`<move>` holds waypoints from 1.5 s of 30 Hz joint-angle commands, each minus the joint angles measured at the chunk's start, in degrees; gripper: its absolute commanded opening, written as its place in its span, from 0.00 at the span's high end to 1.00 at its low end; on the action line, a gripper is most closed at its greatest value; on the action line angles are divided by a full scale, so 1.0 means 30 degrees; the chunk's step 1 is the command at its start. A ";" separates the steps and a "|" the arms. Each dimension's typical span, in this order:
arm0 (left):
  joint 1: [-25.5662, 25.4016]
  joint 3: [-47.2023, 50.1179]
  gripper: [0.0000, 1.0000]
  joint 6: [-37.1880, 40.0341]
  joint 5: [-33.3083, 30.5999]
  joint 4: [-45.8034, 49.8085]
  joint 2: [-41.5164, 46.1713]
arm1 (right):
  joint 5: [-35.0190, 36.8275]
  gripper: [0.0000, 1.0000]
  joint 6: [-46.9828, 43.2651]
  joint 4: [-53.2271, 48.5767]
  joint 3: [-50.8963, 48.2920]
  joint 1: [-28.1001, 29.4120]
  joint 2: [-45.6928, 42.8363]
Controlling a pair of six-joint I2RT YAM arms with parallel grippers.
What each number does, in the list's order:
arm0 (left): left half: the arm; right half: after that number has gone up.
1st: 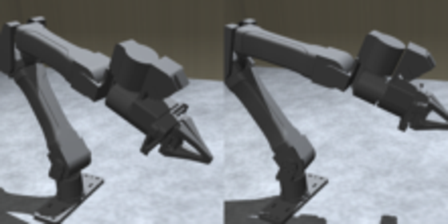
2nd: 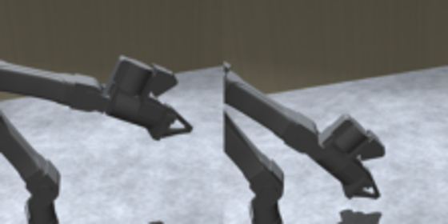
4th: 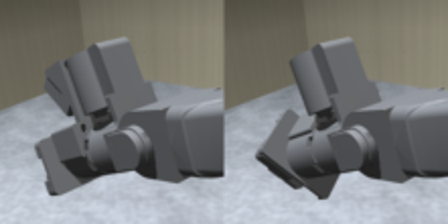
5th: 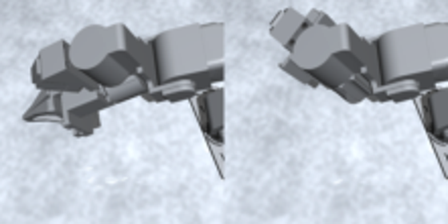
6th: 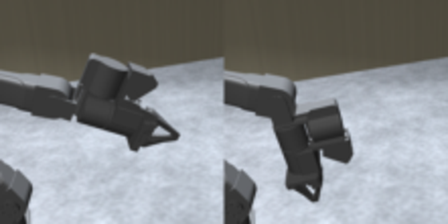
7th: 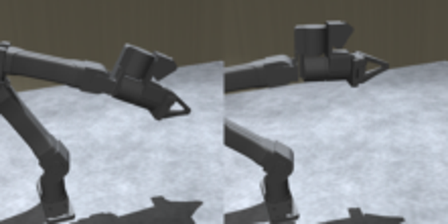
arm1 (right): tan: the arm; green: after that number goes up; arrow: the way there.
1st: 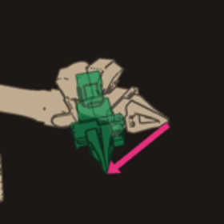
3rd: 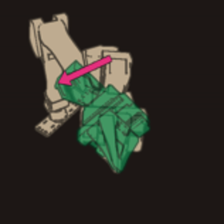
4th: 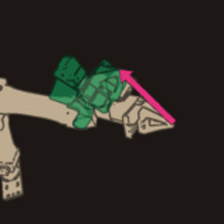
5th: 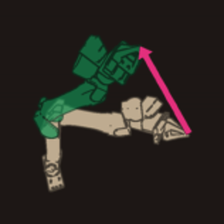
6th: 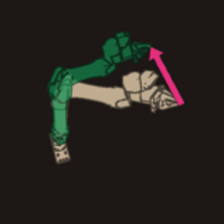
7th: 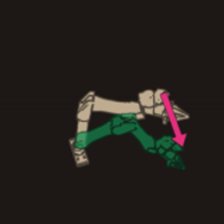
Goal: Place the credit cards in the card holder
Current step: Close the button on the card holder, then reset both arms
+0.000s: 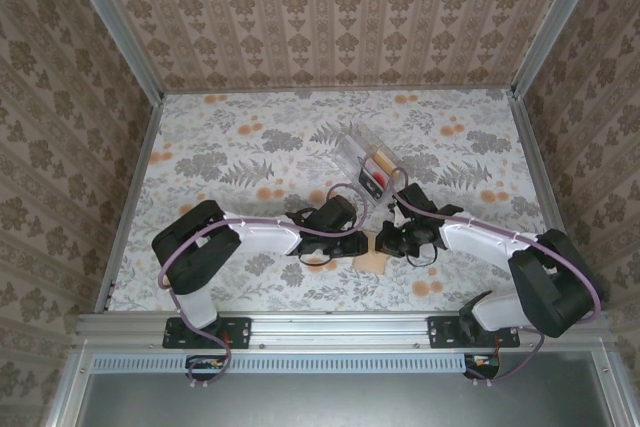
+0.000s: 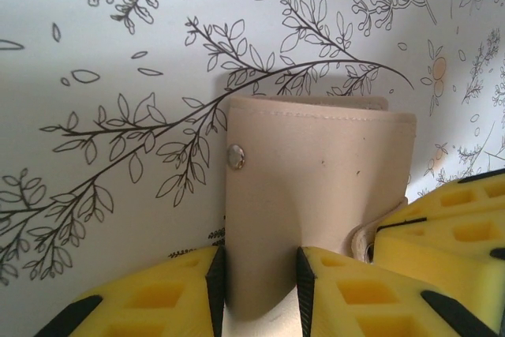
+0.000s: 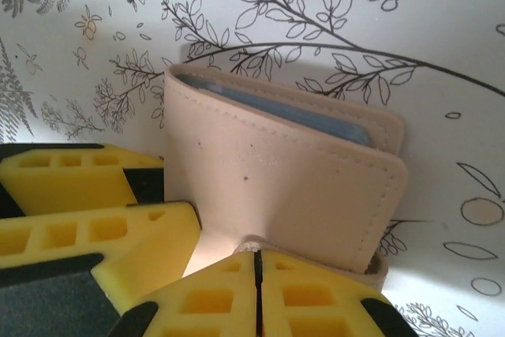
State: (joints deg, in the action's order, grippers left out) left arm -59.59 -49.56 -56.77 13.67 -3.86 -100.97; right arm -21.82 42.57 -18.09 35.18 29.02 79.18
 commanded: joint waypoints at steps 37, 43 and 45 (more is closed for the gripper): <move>0.2969 0.4814 0.31 0.1712 -0.7401 0.5017 1.1785 | 1.9288 0.15 -1.2160 0.9241 -0.2538 -0.3427 -0.4238; 0.3979 0.4944 0.23 0.2163 -0.8033 0.6551 1.3321 | 1.6672 0.13 -1.3785 1.5102 -0.3265 -0.4588 -0.1632; 0.4334 0.5086 0.19 0.2338 -0.8290 0.6893 1.3908 | 1.6083 0.13 -1.4298 1.7039 -0.3524 -0.5065 -0.1062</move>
State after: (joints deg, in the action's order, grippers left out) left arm -47.77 -35.20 -51.62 -8.67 13.30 -61.71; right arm 30.15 3.97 18.85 25.41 15.09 74.65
